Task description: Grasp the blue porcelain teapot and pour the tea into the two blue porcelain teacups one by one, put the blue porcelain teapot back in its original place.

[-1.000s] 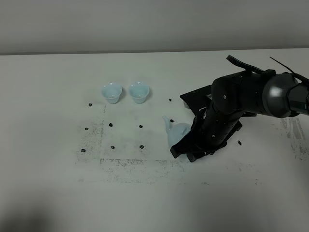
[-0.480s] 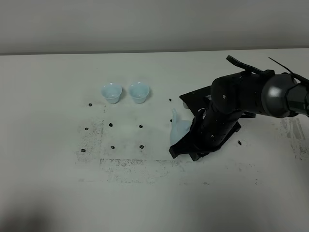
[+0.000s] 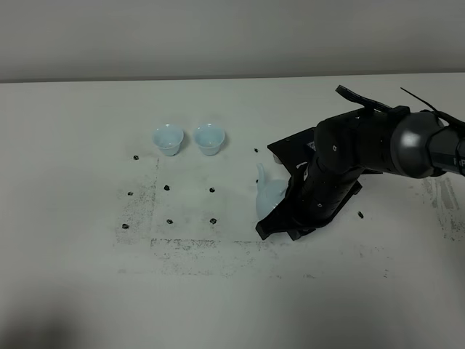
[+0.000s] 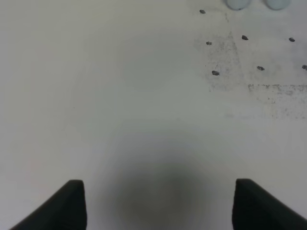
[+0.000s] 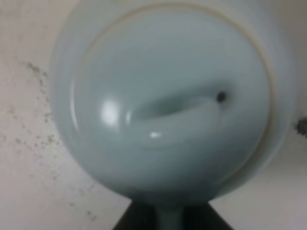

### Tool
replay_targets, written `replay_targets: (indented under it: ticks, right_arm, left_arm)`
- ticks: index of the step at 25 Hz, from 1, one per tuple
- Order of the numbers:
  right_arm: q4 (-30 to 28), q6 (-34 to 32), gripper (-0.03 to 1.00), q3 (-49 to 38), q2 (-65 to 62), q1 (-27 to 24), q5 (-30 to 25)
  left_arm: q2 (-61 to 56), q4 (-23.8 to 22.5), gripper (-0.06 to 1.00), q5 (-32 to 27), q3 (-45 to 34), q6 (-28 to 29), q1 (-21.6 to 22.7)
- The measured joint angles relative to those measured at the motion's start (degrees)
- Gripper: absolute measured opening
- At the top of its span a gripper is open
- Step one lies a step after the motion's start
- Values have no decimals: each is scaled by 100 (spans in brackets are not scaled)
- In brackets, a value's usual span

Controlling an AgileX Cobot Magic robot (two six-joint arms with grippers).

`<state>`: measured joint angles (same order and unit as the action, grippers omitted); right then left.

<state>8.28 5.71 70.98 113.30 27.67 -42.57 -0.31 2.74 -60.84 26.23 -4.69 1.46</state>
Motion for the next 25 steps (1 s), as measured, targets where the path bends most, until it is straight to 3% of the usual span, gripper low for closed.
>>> replay_targets:
  ticks: [19, 25]
  right_arm:
    - [-158, -65, 4, -6, -151, 27, 461]
    - [-227, 332, 4, 7, -339, 20, 462]
  left_arm:
    - [0, 0, 61, 0, 0, 0, 0]
    - [0, 0, 61, 0, 0, 0, 0]
